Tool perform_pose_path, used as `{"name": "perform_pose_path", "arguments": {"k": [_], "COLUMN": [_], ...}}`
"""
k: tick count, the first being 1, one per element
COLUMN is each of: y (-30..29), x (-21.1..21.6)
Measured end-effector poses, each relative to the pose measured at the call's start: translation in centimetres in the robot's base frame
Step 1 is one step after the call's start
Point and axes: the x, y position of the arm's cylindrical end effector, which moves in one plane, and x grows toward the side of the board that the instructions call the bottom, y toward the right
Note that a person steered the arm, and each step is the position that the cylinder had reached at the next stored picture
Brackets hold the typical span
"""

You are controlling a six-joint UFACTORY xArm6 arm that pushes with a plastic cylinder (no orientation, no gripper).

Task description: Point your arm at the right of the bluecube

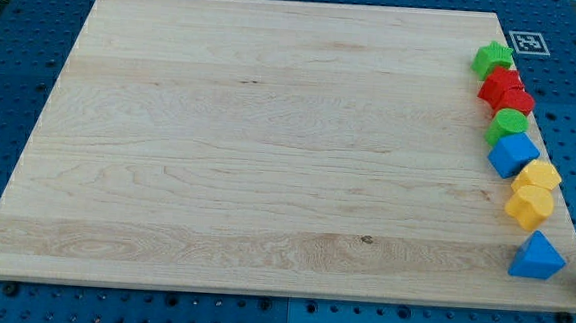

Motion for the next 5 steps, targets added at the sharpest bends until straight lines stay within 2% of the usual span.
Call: {"name": "perform_pose_path", "arguments": {"k": [1, 3, 5], "y": [3.0, -0.2, -2.3], "x": [-2.6, -10.5, -14.9]}}
